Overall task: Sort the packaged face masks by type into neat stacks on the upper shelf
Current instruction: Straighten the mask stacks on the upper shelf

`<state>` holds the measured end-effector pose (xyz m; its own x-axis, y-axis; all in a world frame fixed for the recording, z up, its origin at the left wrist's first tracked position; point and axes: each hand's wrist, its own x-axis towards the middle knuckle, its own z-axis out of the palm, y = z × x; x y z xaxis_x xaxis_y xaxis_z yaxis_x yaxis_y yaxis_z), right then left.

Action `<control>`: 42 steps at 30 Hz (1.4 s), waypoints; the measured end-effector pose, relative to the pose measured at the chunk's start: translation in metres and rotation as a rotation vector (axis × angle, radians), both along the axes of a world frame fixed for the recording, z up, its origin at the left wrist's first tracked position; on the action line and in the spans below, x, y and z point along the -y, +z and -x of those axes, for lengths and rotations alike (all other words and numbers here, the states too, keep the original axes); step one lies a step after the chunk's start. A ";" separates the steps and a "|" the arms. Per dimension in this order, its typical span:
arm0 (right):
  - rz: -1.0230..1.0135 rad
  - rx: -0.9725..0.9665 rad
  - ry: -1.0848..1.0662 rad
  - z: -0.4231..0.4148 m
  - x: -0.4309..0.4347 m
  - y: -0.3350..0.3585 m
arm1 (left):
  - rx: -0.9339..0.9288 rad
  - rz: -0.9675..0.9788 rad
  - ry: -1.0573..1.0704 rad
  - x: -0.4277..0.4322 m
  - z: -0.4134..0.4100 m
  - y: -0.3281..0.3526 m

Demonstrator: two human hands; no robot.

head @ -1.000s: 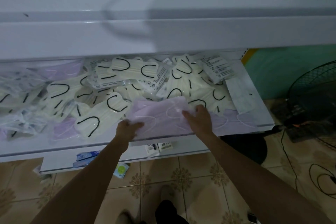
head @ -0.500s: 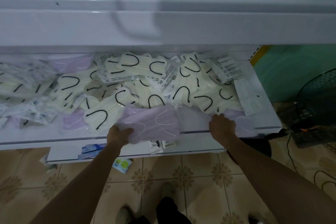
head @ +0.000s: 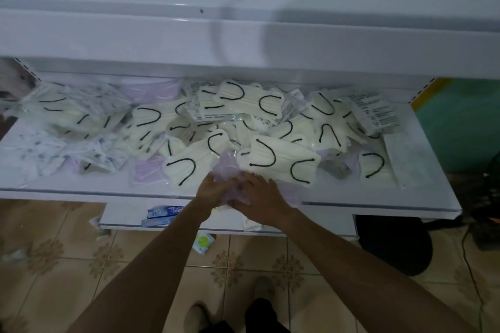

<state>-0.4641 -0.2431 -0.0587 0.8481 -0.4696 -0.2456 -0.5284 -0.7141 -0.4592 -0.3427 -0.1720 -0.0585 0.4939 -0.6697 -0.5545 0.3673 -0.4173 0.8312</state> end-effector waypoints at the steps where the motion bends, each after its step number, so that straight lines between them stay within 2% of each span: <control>1: -0.085 0.025 -0.021 0.005 0.004 0.000 | -0.011 0.010 0.000 -0.001 0.001 -0.001; 4: -0.220 0.030 -0.088 0.024 0.021 0.004 | 0.041 -0.128 0.040 -0.001 0.007 -0.008; 8: -0.090 0.013 -0.132 0.035 0.050 0.007 | 0.132 -0.225 0.131 -0.003 0.006 -0.017; 14: 0.162 -0.091 -0.213 0.037 0.073 -0.008 | 0.212 -0.144 0.253 -0.040 -0.040 -0.006; 19: 0.066 -0.107 -0.290 0.032 0.059 -0.011 | 0.235 -0.096 0.318 -0.089 -0.069 0.021; 21: 0.098 -0.002 -0.381 0.021 0.049 -0.006 | 0.222 -0.066 0.338 -0.109 -0.079 0.027; 23: -0.026 0.174 -0.567 -0.004 0.031 0.015 | 0.200 -0.066 0.370 -0.124 -0.092 0.039; 25: -0.445 0.235 -0.672 -0.037 0.010 0.042 | 0.183 -0.071 0.409 -0.134 -0.104 0.052; 27: -0.868 0.193 -0.591 -0.067 -0.013 0.065 | 0.176 -0.056 0.443 -0.141 -0.116 0.069; 29: -1.031 0.180 -0.430 -0.092 -0.038 0.081 | 0.167 -0.043 0.479 -0.155 -0.129 0.093; 33: -0.900 0.240 -0.262 -0.147 -0.090 0.127 | 0.210 -0.040 0.607 -0.220 -0.165 0.151; 39: -0.837 0.312 -0.011 -0.236 -0.181 0.197 | 0.443 0.012 0.768 -0.344 -0.216 0.235; 42: -0.929 0.437 0.064 -0.269 -0.213 0.227 | 0.522 0.089 0.775 -0.377 -0.225 0.268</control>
